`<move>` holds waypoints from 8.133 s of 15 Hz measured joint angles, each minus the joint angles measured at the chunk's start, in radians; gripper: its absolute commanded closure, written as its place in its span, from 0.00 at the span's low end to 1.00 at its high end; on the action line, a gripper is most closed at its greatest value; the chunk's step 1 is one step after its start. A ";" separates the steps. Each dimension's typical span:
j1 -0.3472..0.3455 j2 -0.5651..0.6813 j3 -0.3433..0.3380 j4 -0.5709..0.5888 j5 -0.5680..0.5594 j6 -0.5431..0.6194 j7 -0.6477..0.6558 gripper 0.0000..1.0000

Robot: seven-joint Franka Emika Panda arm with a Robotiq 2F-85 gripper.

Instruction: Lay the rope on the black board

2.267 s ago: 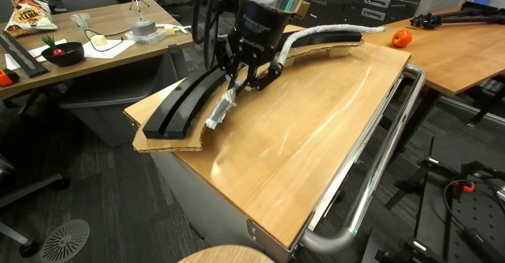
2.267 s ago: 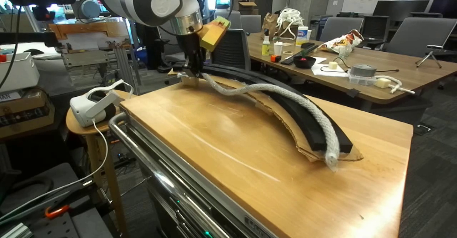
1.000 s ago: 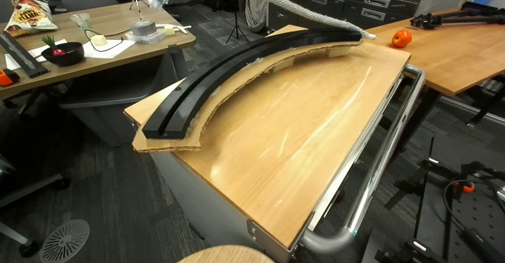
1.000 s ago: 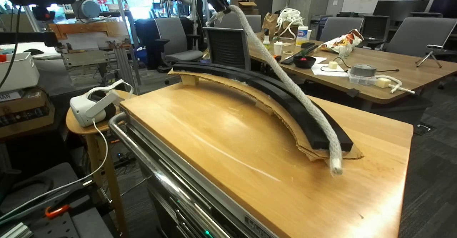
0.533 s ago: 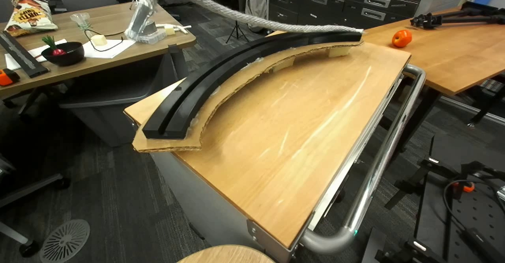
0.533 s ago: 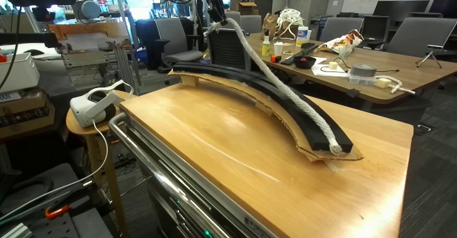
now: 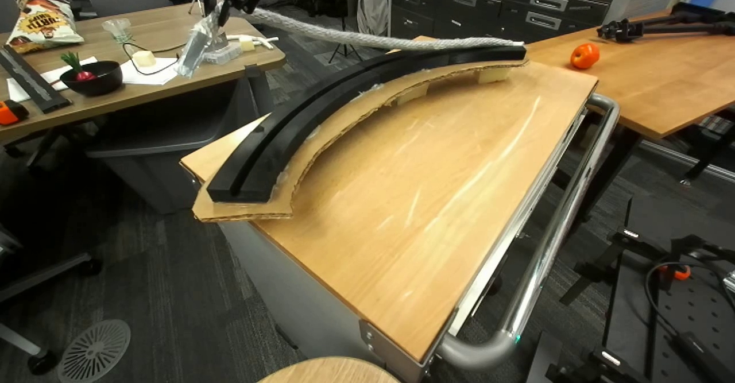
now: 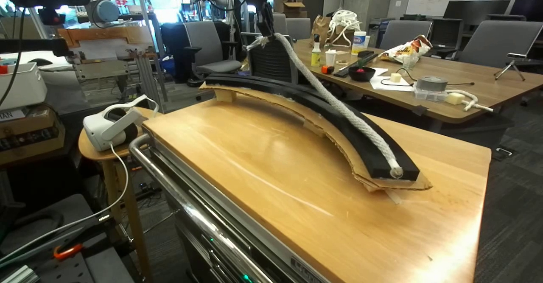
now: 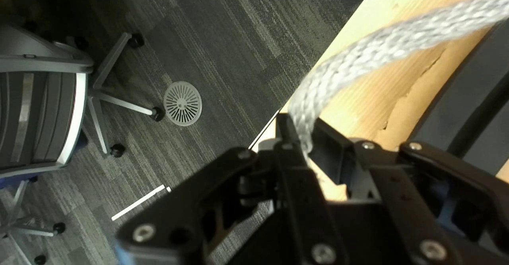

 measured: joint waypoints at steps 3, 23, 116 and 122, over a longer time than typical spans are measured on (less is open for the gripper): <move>-0.024 0.033 0.042 0.036 0.061 0.005 -0.142 0.96; -0.089 0.086 0.116 0.124 0.327 -0.305 -0.602 0.96; 0.074 0.393 0.081 0.617 0.254 -0.981 0.187 0.96; 0.085 0.394 0.091 0.618 0.247 -0.956 0.187 0.96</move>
